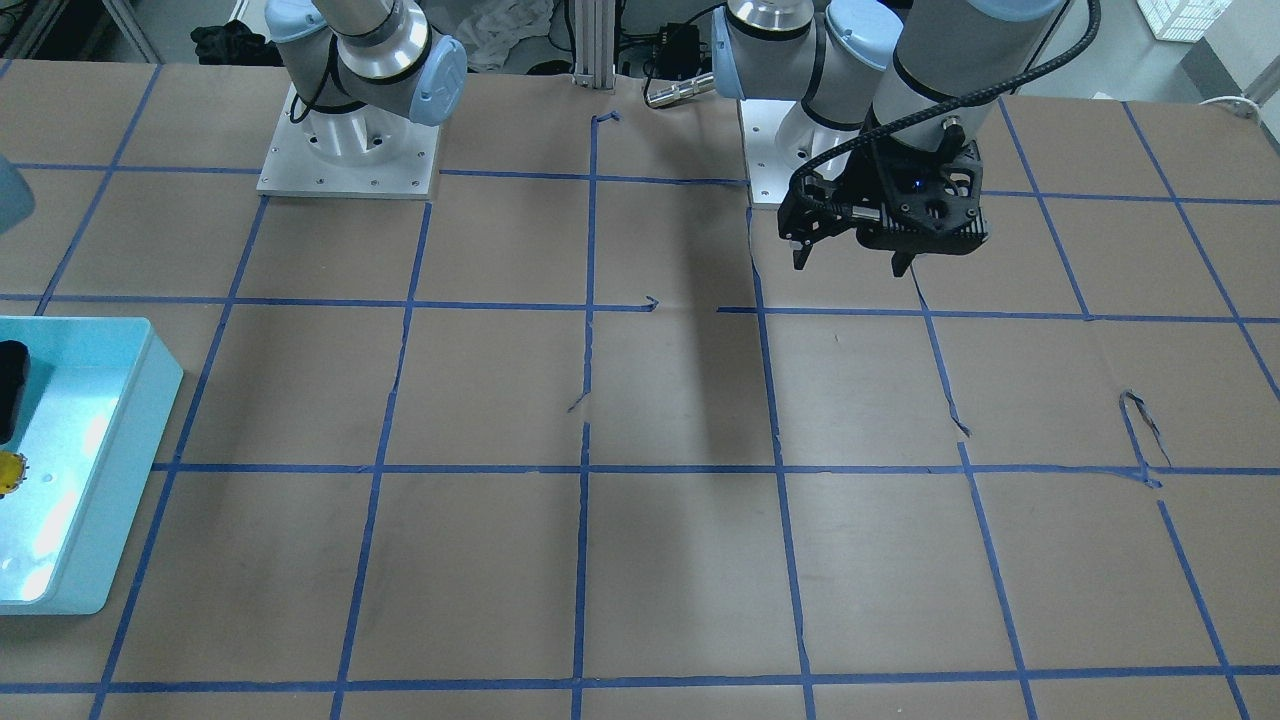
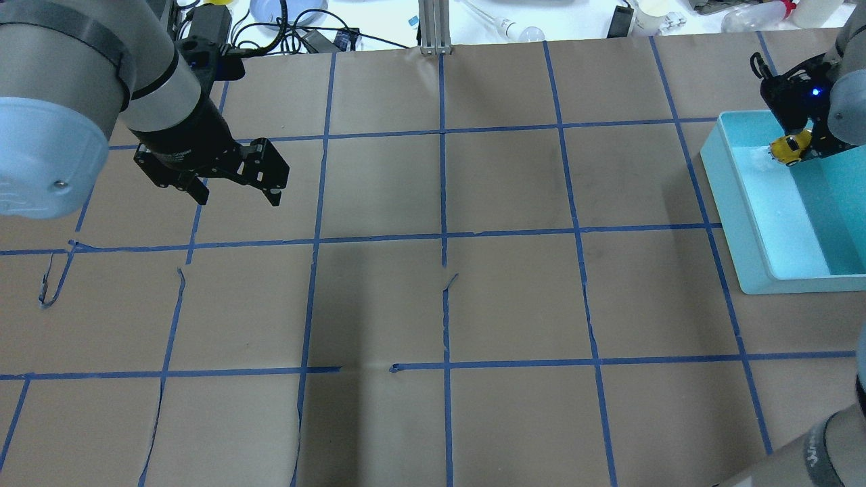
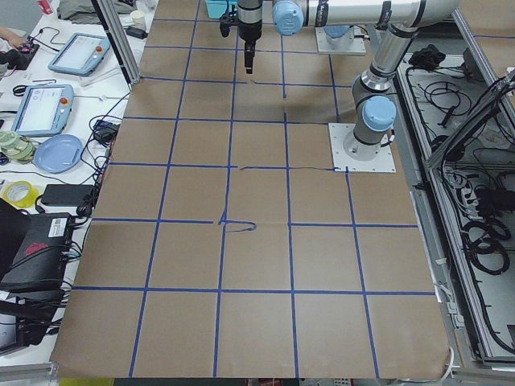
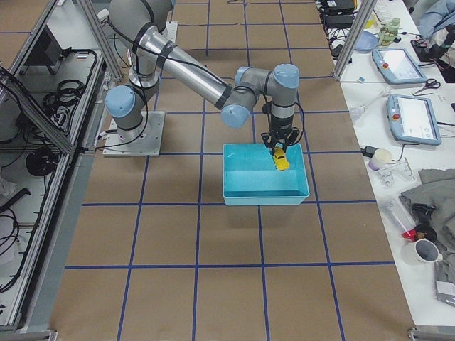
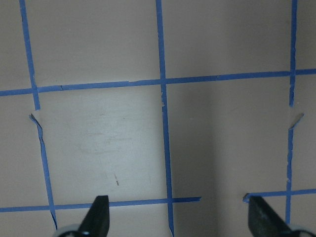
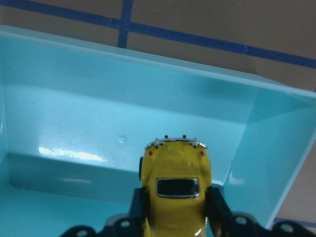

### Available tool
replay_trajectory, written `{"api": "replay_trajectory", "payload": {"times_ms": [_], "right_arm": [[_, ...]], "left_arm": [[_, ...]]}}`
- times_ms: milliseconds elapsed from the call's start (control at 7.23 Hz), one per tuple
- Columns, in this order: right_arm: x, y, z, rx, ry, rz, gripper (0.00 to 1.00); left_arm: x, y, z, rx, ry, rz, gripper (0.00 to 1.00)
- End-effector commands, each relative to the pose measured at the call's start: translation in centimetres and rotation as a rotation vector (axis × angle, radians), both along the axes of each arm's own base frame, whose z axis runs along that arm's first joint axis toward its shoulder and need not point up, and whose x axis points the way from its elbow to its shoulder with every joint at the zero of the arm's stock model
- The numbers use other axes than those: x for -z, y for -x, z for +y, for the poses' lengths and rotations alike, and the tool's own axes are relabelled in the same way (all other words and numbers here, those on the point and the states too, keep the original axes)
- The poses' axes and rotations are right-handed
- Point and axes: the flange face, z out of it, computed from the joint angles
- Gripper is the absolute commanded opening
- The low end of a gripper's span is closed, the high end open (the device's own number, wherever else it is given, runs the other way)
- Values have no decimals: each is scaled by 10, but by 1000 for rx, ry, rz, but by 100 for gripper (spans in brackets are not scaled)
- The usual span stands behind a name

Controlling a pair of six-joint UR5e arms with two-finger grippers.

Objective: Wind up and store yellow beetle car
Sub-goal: 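Lower the car into the blue bin and open the right gripper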

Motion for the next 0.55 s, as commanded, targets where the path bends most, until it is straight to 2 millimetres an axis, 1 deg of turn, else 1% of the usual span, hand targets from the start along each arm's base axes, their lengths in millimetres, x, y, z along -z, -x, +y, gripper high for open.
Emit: {"api": "replay_trajectory", "payload": {"times_ms": [0,138,276,415], "right_arm": [[13,0,0,-2,-23,-9,0],[33,4,3,5,-51,-24,0],[50,21,8,32,-75,-42,0],[66,26,10,40,-104,-50,0]], "left_arm": [[-1,1,1,3,2,-1,100],[0,0,0,1,2,-2,100],[1,2,-1,-6,0,13,100],[1,2,-1,-8,3,13,100]]}}
